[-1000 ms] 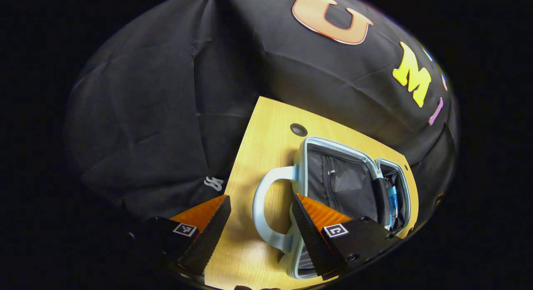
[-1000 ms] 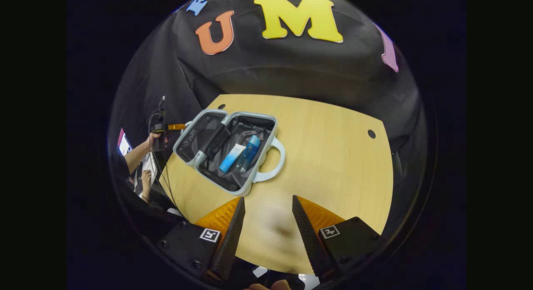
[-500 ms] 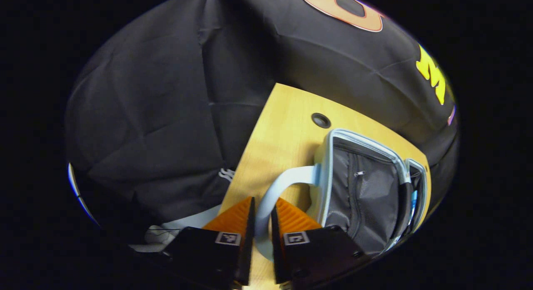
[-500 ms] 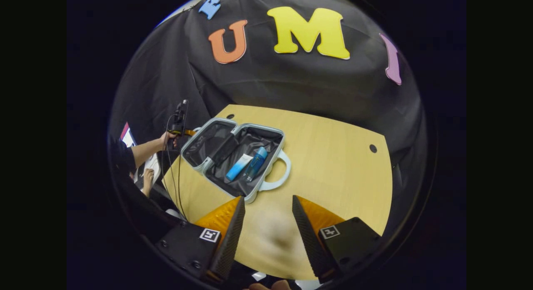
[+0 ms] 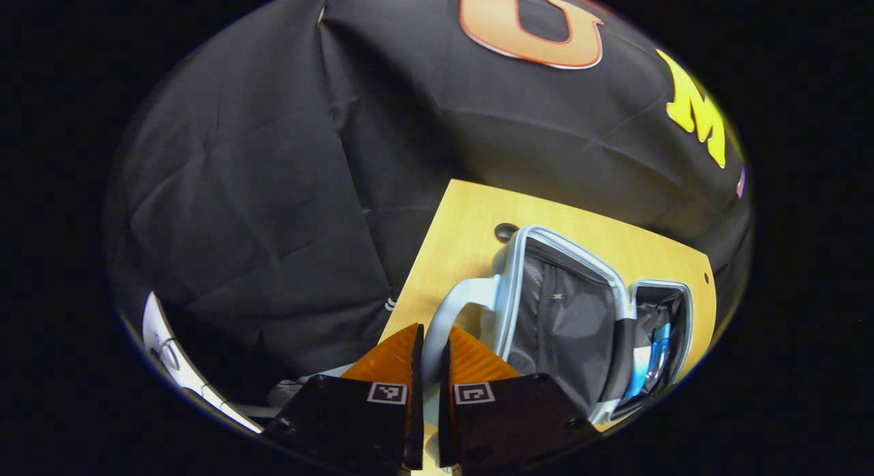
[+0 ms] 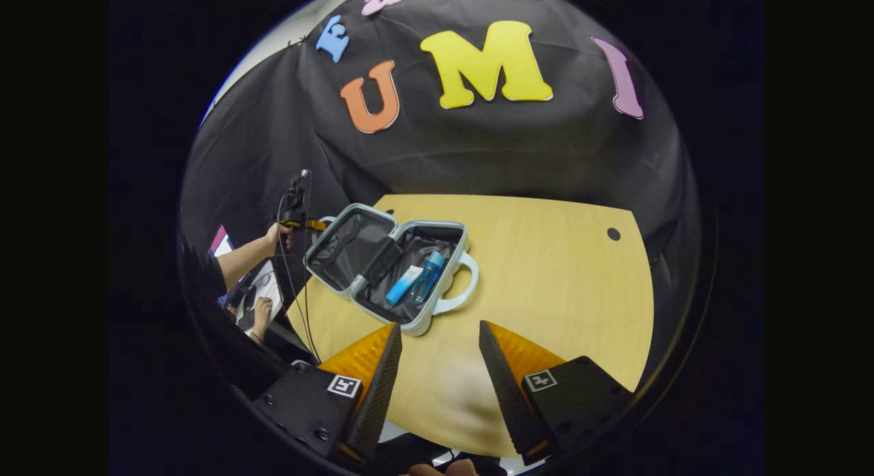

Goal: First open the suitcase, pack the skin care products into it, and then close the suitcase.

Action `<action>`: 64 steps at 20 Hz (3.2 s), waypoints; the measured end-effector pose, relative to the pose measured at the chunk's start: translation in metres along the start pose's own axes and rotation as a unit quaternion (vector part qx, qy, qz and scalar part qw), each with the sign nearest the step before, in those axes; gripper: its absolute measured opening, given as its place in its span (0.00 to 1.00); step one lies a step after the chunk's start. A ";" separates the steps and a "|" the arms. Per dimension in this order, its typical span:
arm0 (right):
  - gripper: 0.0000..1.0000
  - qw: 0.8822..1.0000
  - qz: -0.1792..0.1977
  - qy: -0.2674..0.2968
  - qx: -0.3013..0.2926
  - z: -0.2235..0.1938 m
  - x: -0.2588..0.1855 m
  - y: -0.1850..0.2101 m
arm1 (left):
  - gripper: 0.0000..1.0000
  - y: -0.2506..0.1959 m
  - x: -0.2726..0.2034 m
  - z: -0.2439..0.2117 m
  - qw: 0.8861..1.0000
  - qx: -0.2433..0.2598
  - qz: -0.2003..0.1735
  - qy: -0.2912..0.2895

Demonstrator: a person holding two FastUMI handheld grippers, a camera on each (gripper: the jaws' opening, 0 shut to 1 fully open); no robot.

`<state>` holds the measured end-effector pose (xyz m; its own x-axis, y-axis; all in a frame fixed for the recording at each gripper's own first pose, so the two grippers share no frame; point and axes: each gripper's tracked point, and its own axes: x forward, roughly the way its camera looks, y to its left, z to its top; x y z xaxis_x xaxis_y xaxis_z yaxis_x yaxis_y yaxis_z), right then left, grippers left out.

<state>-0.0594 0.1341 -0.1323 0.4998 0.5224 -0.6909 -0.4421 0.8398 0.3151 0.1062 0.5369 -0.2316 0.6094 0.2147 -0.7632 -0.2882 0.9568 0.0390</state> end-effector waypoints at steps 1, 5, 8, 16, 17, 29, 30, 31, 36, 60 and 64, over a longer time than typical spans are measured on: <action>0.69 1.000 0.004 -0.012 0.000 0.003 -0.006 -0.003 | 0.10 -0.014 -0.019 0.015 1.000 0.012 0.000 -0.017; 0.69 0.998 -0.004 -0.066 0.006 0.014 -0.035 -0.024 | 0.10 -0.099 -0.096 0.061 0.996 0.032 -0.019 -0.084; 0.69 0.989 -0.049 -0.135 -0.044 0.030 -0.063 -0.047 | 0.10 -0.173 -0.134 0.068 0.992 0.032 -0.037 -0.118; 0.69 0.957 -0.142 -0.242 -0.070 0.038 -0.123 -0.099 | 0.10 -0.354 -0.173 0.030 0.981 0.023 -0.095 -0.167; 0.69 0.954 -0.155 -0.250 -0.058 0.040 -0.130 -0.108 | 0.10 -0.369 -0.172 0.024 0.980 0.023 -0.095 -0.174; 0.69 0.941 -0.256 -0.217 -0.031 0.001 -0.170 -0.160 | 0.10 -0.495 -0.088 -0.087 0.977 0.052 -0.159 -0.135; 0.69 0.941 -0.260 -0.215 -0.033 0.000 -0.171 -0.160 | 0.10 -0.498 -0.083 -0.094 0.977 0.054 -0.159 -0.131; 0.69 0.941 -0.262 -0.211 -0.035 -0.002 -0.170 -0.158 | 0.10 -0.501 -0.079 -0.101 0.978 0.056 -0.159 -0.126; 0.69 0.941 -0.267 -0.205 -0.041 -0.004 -0.165 -0.147 | 0.10 -0.515 -0.052 -0.124 0.980 0.073 -0.154 -0.098; 0.67 0.886 -0.262 -0.377 -0.061 0.119 -0.146 -0.088 | 0.98 -0.502 -0.258 0.001 0.923 0.055 -0.185 -0.334; 0.68 0.880 -0.250 -0.400 -0.062 0.137 -0.139 -0.075 | 0.98 -0.469 -0.301 0.009 0.913 0.036 -0.152 -0.376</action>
<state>0.0064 0.0189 0.0297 0.9970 0.0716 -0.0288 -0.0717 0.9974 -0.0054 0.0645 0.0251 -0.0143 0.9960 -0.0148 -0.0879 0.0115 0.9992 -0.0380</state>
